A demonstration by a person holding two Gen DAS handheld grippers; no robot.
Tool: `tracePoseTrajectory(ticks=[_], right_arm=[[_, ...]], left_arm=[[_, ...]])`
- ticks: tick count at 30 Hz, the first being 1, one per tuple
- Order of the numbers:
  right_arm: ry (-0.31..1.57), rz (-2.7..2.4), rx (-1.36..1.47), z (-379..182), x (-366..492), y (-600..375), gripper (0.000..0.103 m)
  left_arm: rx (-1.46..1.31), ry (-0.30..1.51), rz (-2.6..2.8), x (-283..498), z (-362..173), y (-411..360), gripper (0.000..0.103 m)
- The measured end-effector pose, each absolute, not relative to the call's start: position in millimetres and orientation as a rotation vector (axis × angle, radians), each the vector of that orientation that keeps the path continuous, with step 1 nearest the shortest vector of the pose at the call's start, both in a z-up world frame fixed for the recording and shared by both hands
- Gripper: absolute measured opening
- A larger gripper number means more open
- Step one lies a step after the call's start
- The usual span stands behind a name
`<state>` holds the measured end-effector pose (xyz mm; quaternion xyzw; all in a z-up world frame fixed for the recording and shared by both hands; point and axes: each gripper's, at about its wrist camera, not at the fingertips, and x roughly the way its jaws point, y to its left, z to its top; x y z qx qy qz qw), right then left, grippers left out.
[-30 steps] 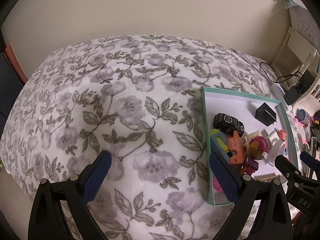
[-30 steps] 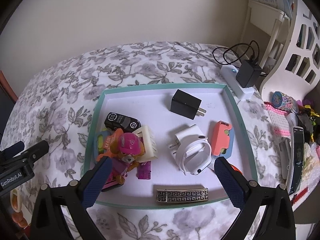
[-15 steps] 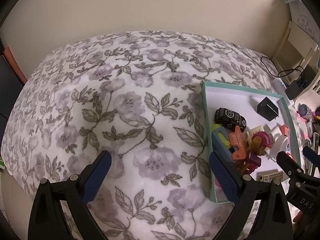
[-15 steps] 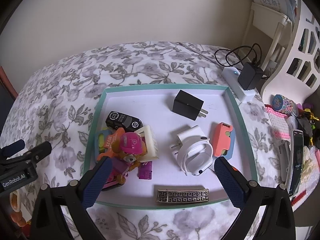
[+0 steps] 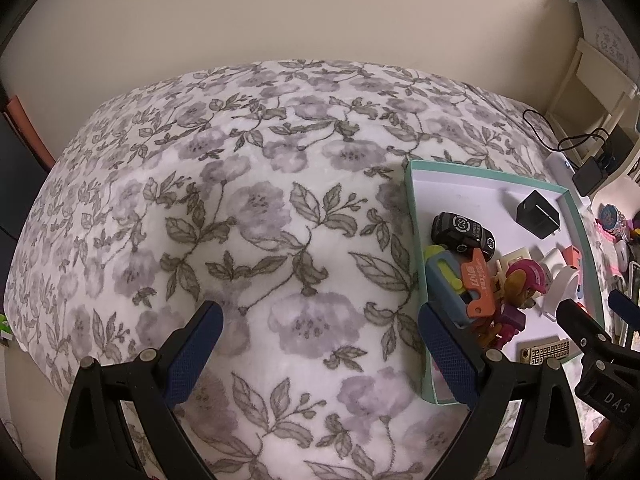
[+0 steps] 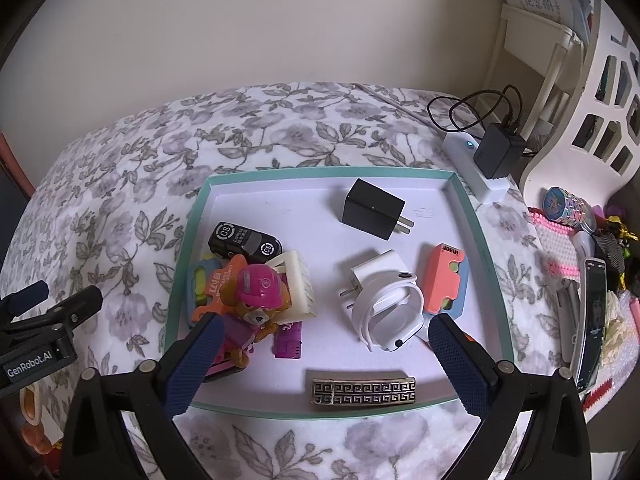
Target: Organize rigid objects
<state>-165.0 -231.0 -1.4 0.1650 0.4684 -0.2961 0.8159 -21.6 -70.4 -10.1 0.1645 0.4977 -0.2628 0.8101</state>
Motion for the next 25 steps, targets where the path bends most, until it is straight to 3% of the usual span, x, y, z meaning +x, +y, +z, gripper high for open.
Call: tracePoseTrajectory(ticks=[25], right_arm=[[1.007, -0.632, 0.345, -3.6, -165.2, -231.2, 0.103]], left_arm=[[0.327, 1.052, -0.56, -22.7, -7.8, -67.6, 0.098]])
